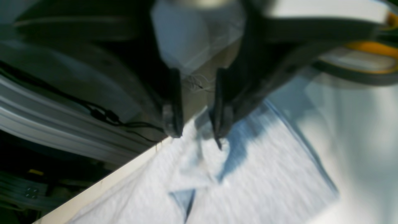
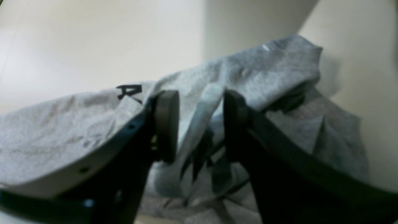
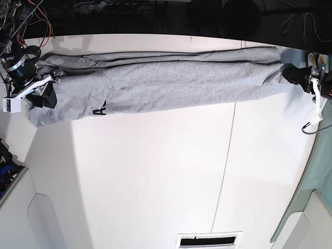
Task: Layout the t-shirt on the table in an organized manner, then fold the t-shirt properly
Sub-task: 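Hold the folded shirt ends with both grippers and pull them taut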
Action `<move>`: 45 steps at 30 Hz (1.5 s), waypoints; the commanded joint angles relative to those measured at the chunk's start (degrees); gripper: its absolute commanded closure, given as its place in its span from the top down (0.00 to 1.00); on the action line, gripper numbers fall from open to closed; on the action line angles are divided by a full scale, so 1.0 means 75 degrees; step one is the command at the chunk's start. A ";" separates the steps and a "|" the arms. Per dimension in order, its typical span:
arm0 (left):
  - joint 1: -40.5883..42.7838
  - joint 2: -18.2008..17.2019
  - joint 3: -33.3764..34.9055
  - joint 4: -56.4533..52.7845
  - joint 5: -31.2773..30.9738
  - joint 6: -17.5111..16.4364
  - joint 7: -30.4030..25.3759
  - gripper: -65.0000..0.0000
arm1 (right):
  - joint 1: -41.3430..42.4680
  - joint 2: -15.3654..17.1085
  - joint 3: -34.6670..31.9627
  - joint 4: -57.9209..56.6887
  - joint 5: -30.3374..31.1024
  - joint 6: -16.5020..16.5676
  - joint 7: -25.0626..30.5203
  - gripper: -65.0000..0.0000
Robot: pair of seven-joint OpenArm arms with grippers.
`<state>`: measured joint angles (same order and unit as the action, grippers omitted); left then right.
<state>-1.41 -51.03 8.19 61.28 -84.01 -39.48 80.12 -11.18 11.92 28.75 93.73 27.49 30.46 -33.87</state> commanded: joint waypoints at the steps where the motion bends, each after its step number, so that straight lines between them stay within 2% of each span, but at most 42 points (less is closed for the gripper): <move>1: -0.0052 -0.0221 -0.0082 0.0079 -0.0132 -0.0069 -0.0016 0.34 | 0.0117 0.0099 0.0044 0.0125 0.0146 0.0023 0.0146 0.37; 4: -0.0041 -0.0227 -0.0277 0.0079 -0.0132 -0.0069 -0.0016 0.35 | 0.0198 0.0099 0.0044 0.0169 0.0297 0.0023 0.0082 0.37; 9: 0.0128 -0.0216 -0.1311 0.0076 -0.0132 -0.0069 -0.0020 0.35 | 0.0195 0.0076 0.0044 0.0364 0.0956 0.0032 -0.0312 0.35; 10: 0.0210 -0.0204 -0.1521 0.0076 -0.0132 -0.0069 -0.0020 0.35 | 0.0198 0.0073 0.0032 0.0402 0.1049 0.0061 -0.0329 0.29; 13: 0.0446 -0.0169 -0.1877 0.0076 -0.0132 -0.0069 -0.0029 0.45 | 0.0245 0.0073 0.0029 0.0431 0.1137 0.0064 -0.0341 0.00; 15: 0.0609 -0.0149 -0.2014 0.0076 -0.0132 -0.0069 -0.0087 0.51 | 0.0262 0.0055 0.0023 0.0431 0.1139 0.0099 -0.0353 0.00; 22: 0.0737 0.0309 -0.2101 0.0079 -0.0017 -0.0069 -0.0373 0.52 | 0.0259 0.0038 -0.0294 0.0356 0.0685 0.0119 -0.0353 0.00; 26: 0.0740 0.0659 -0.2101 0.0076 0.1434 -0.0069 -0.1297 0.54 | 0.0259 0.0038 -0.0603 0.0245 0.0382 0.0117 -0.0353 0.00; 33: 0.0743 0.1154 -0.2101 0.0076 0.2757 -0.0069 -0.2040 0.55 | 0.0259 0.0038 -0.0944 -0.0154 0.0385 0.0117 -0.0321 0.00; 39: 0.0743 0.1212 -0.2101 0.0079 0.3643 -0.0069 -0.2404 0.55 | 0.0262 0.0038 -0.0959 -0.0522 0.0239 0.0117 -0.0213 0.00; 45: 0.0737 0.1215 -0.2101 0.0079 0.3759 -0.0069 -0.2518 0.55 | 0.0262 0.0038 -0.0959 -0.1040 0.0189 0.0117 -0.0023 0.00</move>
<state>4.71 -40.75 -7.16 61.39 -56.93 -40.18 61.47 -9.69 11.57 21.34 85.06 28.14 30.87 -35.27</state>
